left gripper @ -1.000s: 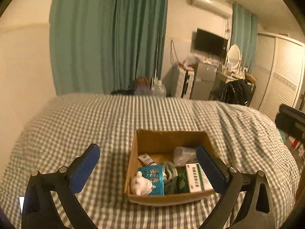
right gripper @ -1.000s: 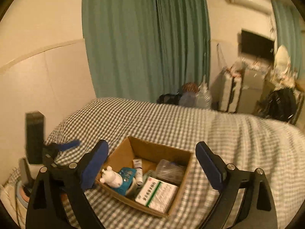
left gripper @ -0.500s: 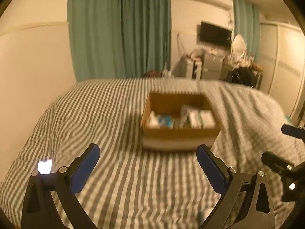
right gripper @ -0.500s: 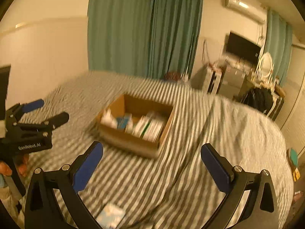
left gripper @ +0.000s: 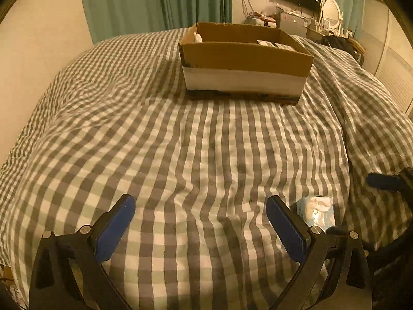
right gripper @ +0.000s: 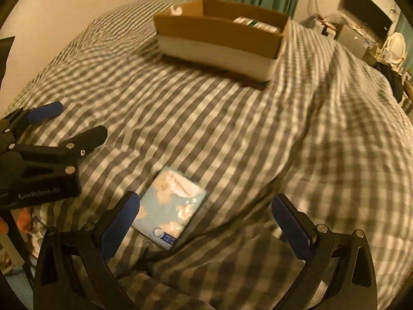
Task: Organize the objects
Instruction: 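Withdraw both tools and move the right tool to the blue tissue pack, then grasp the blue tissue pack with the right tool, then carry the tissue pack with the right tool and release it into the box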
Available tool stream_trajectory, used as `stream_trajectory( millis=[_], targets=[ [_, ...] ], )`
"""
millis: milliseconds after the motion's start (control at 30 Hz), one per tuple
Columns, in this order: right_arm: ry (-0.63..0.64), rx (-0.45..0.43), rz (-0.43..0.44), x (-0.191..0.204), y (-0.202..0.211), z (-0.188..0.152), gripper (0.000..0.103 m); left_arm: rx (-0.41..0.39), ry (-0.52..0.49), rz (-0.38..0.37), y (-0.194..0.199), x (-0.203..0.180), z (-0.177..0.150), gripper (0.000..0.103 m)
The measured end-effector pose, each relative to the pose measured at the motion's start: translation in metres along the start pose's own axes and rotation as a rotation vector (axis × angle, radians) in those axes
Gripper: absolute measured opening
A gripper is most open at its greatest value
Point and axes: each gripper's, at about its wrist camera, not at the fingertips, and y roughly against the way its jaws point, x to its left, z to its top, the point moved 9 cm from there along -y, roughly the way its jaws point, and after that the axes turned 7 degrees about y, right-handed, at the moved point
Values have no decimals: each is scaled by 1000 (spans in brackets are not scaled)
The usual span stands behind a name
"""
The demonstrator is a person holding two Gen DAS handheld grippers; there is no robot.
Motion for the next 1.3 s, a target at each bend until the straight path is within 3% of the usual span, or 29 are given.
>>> stream_trajectory(
  millis=[333, 567, 867, 1033, 1300],
  targets=[
    [32, 84, 82, 23, -35, -12, 98, 27, -10, 25, -8, 4, -2, 103],
    [56, 95, 144, 36, -37, -16, 70, 25, -8, 22, -9, 4, -1, 103],
    [77, -41, 99, 25, 5, 3, 65, -14, 17, -21, 4, 2, 12, 103],
    [73, -136, 56, 3, 37, 35, 65, -81, 20, -51, 19, -4, 50, 103],
    [100, -339, -33, -33, 90, 133, 65, -325, 29, -57, 57, -1, 170, 103]
  ],
)
